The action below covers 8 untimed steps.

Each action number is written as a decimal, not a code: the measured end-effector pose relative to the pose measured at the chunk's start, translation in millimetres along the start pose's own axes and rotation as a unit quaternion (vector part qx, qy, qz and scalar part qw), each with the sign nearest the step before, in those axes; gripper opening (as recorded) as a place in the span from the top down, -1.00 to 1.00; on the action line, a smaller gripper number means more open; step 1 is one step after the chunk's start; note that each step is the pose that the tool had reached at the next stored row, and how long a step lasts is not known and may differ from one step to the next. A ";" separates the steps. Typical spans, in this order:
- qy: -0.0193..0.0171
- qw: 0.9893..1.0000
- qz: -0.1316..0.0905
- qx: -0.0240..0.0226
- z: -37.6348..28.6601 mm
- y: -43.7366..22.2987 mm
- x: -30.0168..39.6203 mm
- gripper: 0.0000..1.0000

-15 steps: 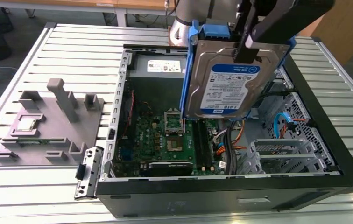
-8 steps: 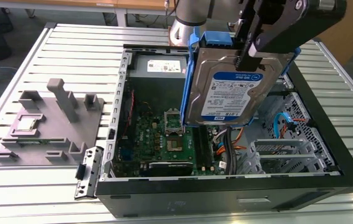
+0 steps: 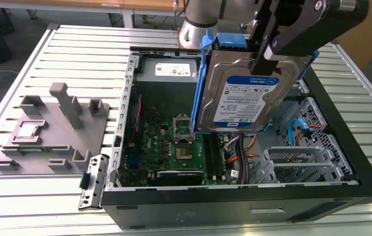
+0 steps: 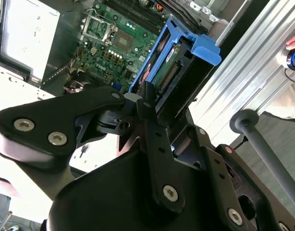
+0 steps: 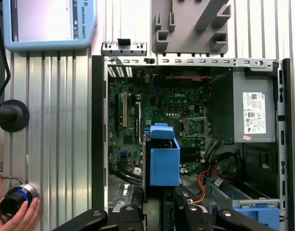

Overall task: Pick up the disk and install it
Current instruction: 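Insert the disk into the insertion slot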

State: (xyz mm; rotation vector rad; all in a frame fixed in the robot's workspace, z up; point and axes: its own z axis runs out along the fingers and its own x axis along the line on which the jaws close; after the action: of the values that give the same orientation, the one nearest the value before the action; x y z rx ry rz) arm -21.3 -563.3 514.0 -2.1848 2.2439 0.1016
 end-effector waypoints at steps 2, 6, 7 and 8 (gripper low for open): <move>0.000 1.000 0.000 0.000 -0.3 -6.4 -0.2 0.30; 0.000 1.000 0.000 -0.001 -0.9 -24.4 -0.7 0.30; 0.000 1.000 0.000 -0.001 -1.1 -28.8 -0.9 0.30; 0.000 1.000 0.000 -0.001 -1.3 -33.4 -1.0 0.30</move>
State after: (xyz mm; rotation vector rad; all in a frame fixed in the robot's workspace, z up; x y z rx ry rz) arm 12.2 -563.2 513.9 -2.1857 2.2451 0.1038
